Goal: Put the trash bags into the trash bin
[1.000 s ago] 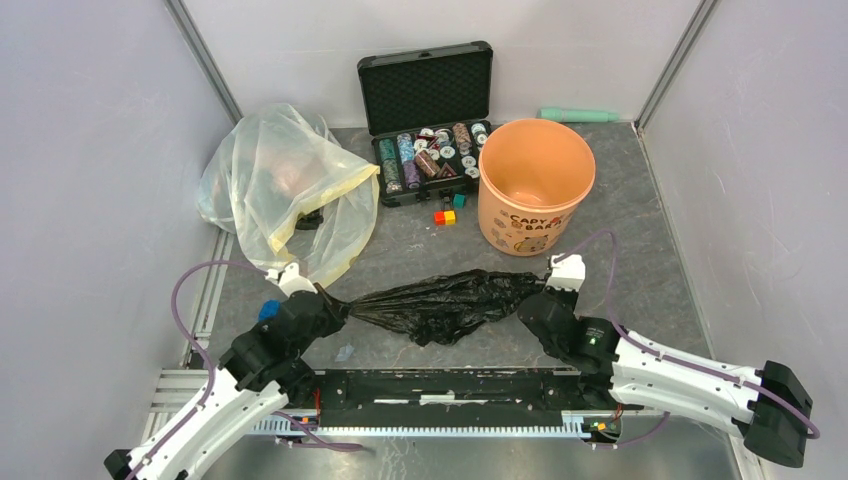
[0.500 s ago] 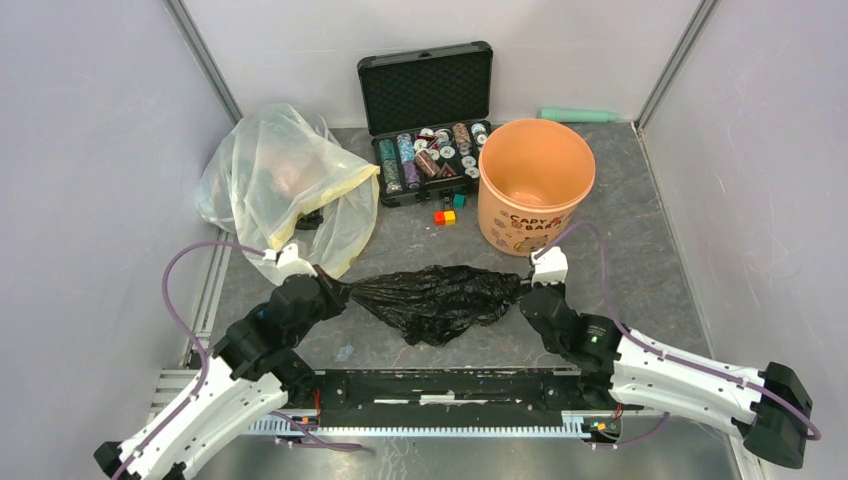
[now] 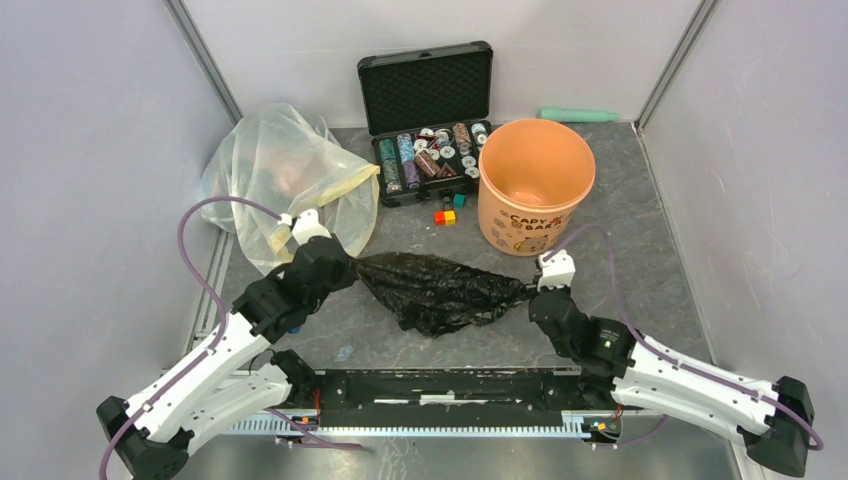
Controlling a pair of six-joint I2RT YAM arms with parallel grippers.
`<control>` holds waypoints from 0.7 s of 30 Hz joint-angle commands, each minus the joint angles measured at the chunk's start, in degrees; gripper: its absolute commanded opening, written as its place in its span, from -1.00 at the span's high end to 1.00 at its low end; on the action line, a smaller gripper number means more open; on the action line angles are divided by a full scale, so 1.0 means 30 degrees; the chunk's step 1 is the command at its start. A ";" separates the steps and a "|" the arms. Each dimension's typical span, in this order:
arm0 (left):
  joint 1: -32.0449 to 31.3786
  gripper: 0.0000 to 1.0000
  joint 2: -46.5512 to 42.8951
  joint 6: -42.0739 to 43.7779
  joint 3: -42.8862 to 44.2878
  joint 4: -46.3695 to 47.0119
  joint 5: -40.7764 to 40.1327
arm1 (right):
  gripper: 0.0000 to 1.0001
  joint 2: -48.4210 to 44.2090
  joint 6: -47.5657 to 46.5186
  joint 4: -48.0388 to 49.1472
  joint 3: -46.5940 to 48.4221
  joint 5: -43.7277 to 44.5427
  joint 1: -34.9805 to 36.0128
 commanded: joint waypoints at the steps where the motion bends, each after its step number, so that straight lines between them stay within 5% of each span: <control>1: 0.0144 0.96 0.0317 0.1180 0.2768 -0.0619 -0.3023 | 1.00 -0.1912 0.2016 -0.2018 0.0847 0.2253 -0.0049; 8: 0.0374 0.96 0.1108 0.2134 0.4199 -0.0168 -0.3231 | 1.00 -0.3891 0.0917 -0.0638 -0.0025 -0.0444 -0.0045; 15: 0.1503 0.96 0.4195 0.2447 0.3928 0.0469 -0.0975 | 1.00 -0.3124 0.2884 -0.2472 -0.0210 0.0543 -0.0046; 21: 0.6774 0.96 0.7973 0.2475 0.2948 0.2643 0.6615 | 1.00 -0.2828 0.5707 -0.4249 -0.0333 0.2111 -0.0047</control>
